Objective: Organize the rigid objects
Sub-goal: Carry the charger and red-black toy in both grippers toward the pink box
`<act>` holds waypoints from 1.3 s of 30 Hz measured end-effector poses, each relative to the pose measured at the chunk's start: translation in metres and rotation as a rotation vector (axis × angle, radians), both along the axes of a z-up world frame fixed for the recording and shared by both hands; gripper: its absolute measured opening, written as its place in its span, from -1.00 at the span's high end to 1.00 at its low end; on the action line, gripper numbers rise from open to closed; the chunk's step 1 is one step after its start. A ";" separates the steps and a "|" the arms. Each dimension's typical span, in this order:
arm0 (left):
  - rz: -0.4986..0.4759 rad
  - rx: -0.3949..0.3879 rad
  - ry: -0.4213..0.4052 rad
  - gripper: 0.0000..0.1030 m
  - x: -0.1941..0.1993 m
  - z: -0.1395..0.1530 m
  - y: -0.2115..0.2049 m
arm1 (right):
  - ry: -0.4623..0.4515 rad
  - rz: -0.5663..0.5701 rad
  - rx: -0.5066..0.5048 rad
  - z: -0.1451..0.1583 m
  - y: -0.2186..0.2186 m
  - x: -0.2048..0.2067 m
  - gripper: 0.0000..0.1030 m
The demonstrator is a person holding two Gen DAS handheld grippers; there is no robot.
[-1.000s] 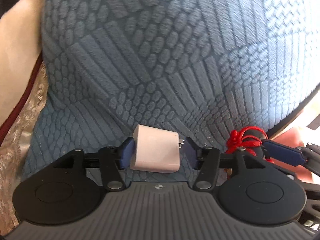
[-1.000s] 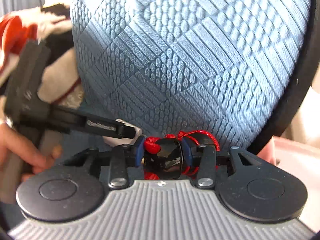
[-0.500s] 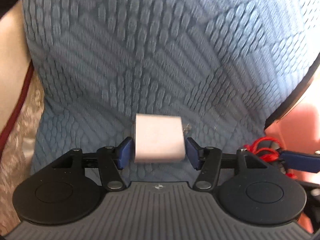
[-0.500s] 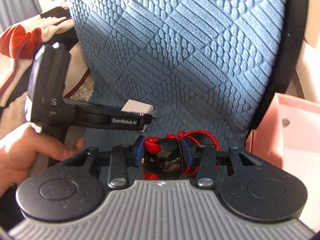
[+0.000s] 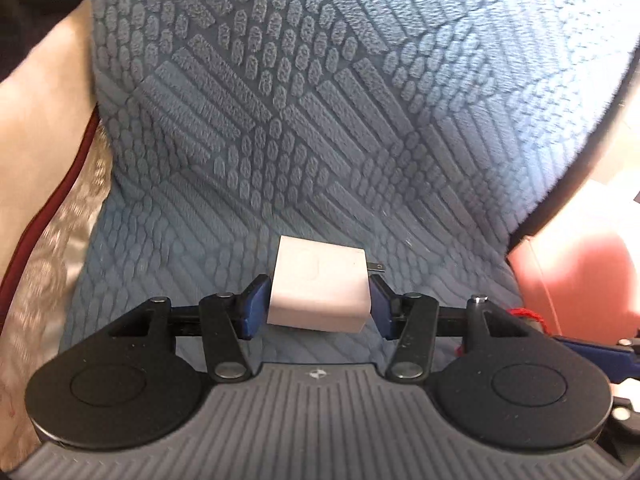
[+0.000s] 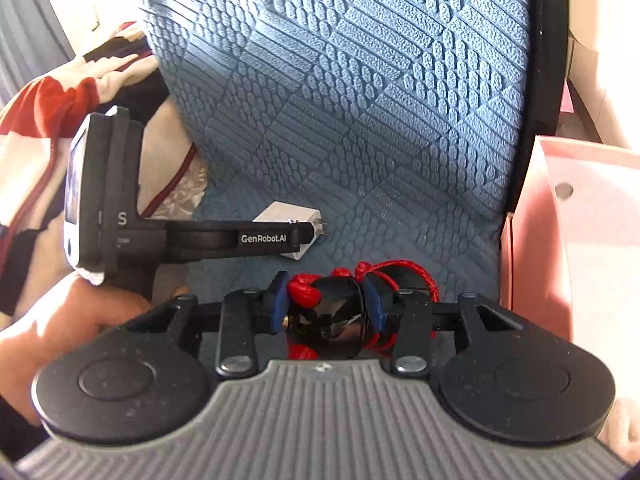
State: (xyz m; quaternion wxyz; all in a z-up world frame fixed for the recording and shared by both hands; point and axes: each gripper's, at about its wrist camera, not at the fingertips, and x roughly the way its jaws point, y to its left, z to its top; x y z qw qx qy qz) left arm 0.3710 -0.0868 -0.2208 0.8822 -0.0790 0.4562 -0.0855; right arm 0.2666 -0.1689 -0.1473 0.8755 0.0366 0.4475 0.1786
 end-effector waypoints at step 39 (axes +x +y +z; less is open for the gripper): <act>0.150 -0.135 -0.007 -0.13 -0.234 0.052 0.110 | 0.079 -0.161 0.153 -0.005 -0.030 -0.108 0.15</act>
